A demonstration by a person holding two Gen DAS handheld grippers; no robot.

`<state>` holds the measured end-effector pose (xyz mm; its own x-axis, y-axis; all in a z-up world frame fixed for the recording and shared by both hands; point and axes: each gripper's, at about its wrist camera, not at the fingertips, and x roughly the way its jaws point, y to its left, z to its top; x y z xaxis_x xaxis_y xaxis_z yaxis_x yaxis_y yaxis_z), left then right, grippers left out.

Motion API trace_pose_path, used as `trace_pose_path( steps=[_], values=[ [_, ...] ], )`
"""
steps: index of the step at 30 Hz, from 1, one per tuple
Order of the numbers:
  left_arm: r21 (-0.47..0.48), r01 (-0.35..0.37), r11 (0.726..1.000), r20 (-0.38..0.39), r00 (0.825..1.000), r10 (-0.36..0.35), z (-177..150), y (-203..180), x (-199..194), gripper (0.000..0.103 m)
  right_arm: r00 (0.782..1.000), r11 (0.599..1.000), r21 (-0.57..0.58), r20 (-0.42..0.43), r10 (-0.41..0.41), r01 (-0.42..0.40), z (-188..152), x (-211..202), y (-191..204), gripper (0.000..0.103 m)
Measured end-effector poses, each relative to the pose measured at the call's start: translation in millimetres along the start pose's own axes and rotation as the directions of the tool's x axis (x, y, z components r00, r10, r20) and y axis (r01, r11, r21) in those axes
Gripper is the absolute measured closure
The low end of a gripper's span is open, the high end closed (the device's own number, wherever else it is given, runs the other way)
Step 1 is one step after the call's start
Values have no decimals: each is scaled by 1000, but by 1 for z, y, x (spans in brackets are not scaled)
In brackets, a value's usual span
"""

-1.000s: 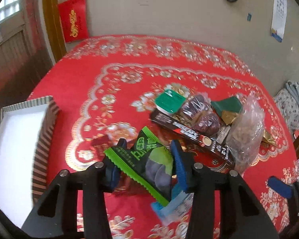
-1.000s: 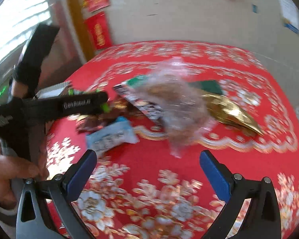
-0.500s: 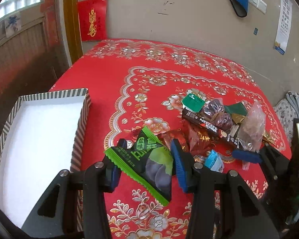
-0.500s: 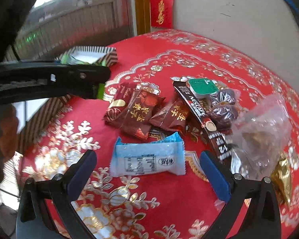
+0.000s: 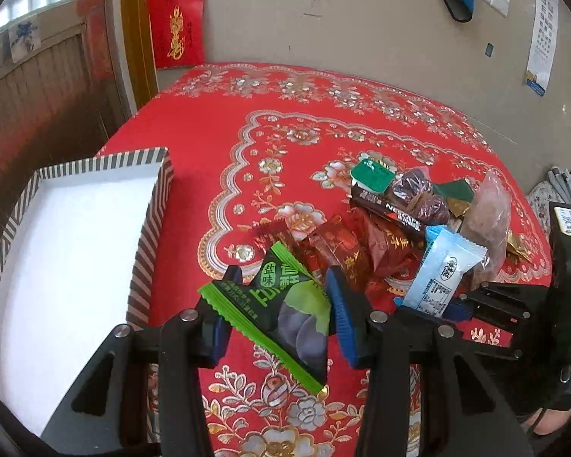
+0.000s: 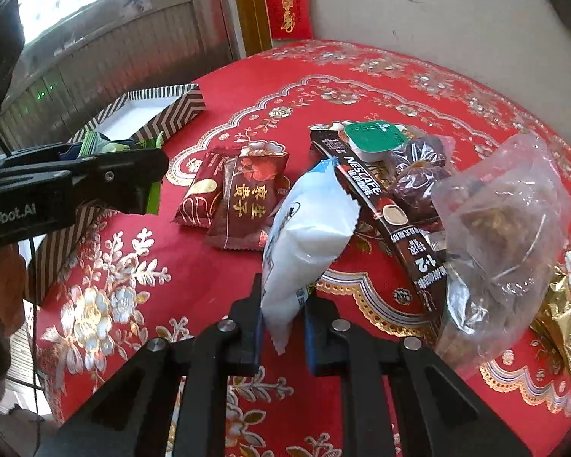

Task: Organize snacks
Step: 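Grasp the light-blue wrapped bar with the right gripper while the left gripper holds the green snack, then carry both snacks over the white tray and open both grippers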

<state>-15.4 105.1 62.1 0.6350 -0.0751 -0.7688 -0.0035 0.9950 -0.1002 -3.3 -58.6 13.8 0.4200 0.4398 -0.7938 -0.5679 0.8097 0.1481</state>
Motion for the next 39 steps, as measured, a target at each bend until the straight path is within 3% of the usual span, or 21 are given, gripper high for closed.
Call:
trace_pose_path(
  steps=[12, 22, 39],
  values=[
    [3, -18, 1000, 27, 999, 18, -3, 6, -16, 56, 997, 998, 33, 66, 43, -46, -1, -26, 16, 88],
    [4, -92, 996, 73, 993, 92, -3, 30, -42, 56, 992, 996, -13, 89, 92, -91, 14, -28, 48, 88],
    [-56, -231, 971, 59, 970, 234, -10, 112, -60, 56, 984, 975, -135, 17, 178, -174, 53, 4, 120, 88]
  ],
)
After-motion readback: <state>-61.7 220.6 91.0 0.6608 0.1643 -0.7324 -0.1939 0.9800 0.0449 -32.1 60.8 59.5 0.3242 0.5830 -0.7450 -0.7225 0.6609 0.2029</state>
